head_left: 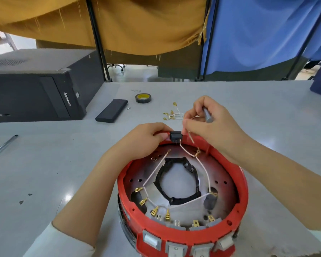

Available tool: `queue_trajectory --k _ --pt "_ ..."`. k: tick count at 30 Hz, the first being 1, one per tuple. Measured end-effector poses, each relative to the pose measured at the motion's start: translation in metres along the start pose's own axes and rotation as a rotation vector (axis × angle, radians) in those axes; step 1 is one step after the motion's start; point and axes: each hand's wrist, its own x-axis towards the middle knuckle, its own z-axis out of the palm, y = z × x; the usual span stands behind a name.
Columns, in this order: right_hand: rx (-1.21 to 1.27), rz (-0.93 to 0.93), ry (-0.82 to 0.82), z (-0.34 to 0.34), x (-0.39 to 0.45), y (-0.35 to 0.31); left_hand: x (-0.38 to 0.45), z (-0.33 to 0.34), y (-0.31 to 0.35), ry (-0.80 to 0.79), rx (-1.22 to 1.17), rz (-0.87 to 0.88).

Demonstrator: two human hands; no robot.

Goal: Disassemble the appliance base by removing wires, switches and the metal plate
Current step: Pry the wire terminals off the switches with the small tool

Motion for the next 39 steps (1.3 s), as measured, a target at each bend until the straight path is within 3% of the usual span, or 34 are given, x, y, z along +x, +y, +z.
queue_trajectory --k 3,7,11,18,23,33,39 --pt "-0.074 0.048 0.054 -0.01 0.028 0.01 0.003 0.0 -0.003 0.01 -0.02 0.004" --pt "-0.396 0.069 0.024 -0.026 0.067 0.041 0.003 0.002 -0.006 0.023 -0.044 0.011" --pt "-0.742 0.067 -0.094 -0.036 0.109 0.083 0.004 0.002 -0.007 0.033 -0.033 0.002" --pt "-0.938 0.043 -0.285 -0.034 0.15 0.126 0.005 0.003 -0.01 0.028 -0.05 -0.029" --pt "-0.886 0.019 -0.245 -0.032 0.148 0.12 0.006 0.003 -0.011 0.027 -0.032 -0.028" --pt "-0.416 -0.042 -0.152 -0.016 0.067 0.024 0.006 0.003 -0.009 0.048 0.03 -0.037" --pt "-0.198 0.044 -0.022 0.0 0.041 0.024 0.001 0.005 -0.002 0.062 0.062 -0.042"
